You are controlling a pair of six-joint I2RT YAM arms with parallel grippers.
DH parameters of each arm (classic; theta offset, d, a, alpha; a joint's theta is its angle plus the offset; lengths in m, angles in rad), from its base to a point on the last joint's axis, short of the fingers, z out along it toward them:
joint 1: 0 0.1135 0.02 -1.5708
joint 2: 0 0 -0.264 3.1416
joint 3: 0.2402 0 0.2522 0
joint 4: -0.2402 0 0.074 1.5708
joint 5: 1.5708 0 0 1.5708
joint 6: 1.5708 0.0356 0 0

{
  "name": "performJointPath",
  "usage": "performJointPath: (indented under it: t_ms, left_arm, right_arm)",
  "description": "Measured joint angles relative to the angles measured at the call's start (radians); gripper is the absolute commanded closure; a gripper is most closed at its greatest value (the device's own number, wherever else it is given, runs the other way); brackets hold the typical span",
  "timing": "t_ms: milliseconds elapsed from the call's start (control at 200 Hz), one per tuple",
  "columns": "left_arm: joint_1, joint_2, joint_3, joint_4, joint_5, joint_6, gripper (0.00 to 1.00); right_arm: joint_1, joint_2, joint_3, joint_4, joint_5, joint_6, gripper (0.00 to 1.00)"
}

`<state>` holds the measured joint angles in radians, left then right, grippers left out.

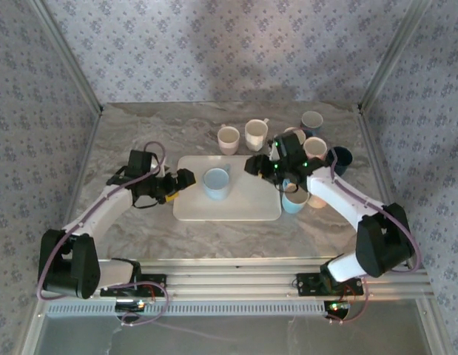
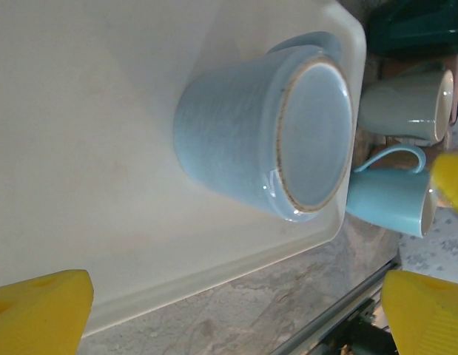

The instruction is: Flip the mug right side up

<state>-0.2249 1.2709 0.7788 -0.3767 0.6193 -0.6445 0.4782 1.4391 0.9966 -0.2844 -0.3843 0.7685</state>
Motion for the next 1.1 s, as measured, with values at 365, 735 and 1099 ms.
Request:
performJointPath:
  t_ms: [365, 735, 1099]
  left_arm:
    - [-0.023, 0.148, -0.002, 0.135, 0.013, -0.125, 0.07]
    - [-0.088, 0.219, 0.006, 0.240, -0.027, -0.191, 0.06]
    - [-0.088, 0.301, 0.006, 0.393, -0.029, -0.233, 0.28]
  right_arm:
    - [0.078, 0.122, -0.072, 0.256, -0.102, 0.224, 0.23]
    - [0.106, 0.361, -0.061, 0.513, -0.155, 0.381, 0.23]
    - [0.116, 0.434, -0.076, 0.726, -0.172, 0.426, 0.26]
